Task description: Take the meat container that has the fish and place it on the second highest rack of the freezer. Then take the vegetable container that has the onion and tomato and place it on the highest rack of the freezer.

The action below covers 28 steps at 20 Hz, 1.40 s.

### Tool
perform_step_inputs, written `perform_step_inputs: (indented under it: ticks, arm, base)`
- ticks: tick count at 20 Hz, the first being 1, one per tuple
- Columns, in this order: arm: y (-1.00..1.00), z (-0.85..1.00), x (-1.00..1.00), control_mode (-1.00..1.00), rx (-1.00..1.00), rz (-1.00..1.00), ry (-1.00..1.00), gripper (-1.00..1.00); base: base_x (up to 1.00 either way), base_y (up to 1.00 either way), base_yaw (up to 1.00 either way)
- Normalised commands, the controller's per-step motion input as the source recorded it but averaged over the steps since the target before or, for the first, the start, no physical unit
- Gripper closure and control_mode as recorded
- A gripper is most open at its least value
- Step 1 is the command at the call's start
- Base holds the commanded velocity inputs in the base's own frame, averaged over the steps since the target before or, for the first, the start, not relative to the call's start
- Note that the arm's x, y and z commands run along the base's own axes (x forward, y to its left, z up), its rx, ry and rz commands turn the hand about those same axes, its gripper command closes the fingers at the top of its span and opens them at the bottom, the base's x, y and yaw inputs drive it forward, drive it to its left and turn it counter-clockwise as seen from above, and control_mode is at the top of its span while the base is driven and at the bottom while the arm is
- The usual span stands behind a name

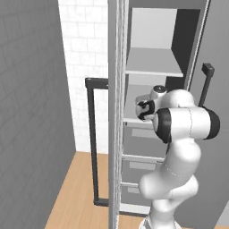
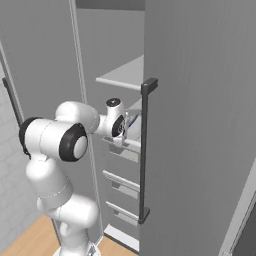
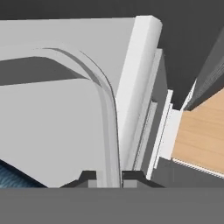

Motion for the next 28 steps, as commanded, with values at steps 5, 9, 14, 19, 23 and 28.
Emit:
perform_step_inputs:
  ticks: [5,9,14,19,23,28]
  arm:
    - [-0.04,-0.03,0.59,-1.0,0.01,-0.02,0.0,1.0]
    - [-0.07,-0.22,0.4,-1.0,0.01,-0.02,0.02,1.0]
    - [-0.1,-0.25,0.12,-1.0,0.0,-0.01,0.01,1.0]
    - [0.0,-0.2,0.0,-1.0,0.0,-0.03,0.0,1.0]
    - [0.0,-0.18,0.0,-1.0,0.0,-0.07,0.0,-1.0]
    - [0.0,-0.01,0.0,-1.0,0.0,-0.09,-0.07,-1.0]
  base:
    - [0.0,0.0,0.0]
    - [0.0,0.0,0.0]
    - [0.0,0.0,0.0]
    - [0.0,0.0,0.0]
    - [0.0,0.0,0.0]
    - [0.0,0.0,0.0]
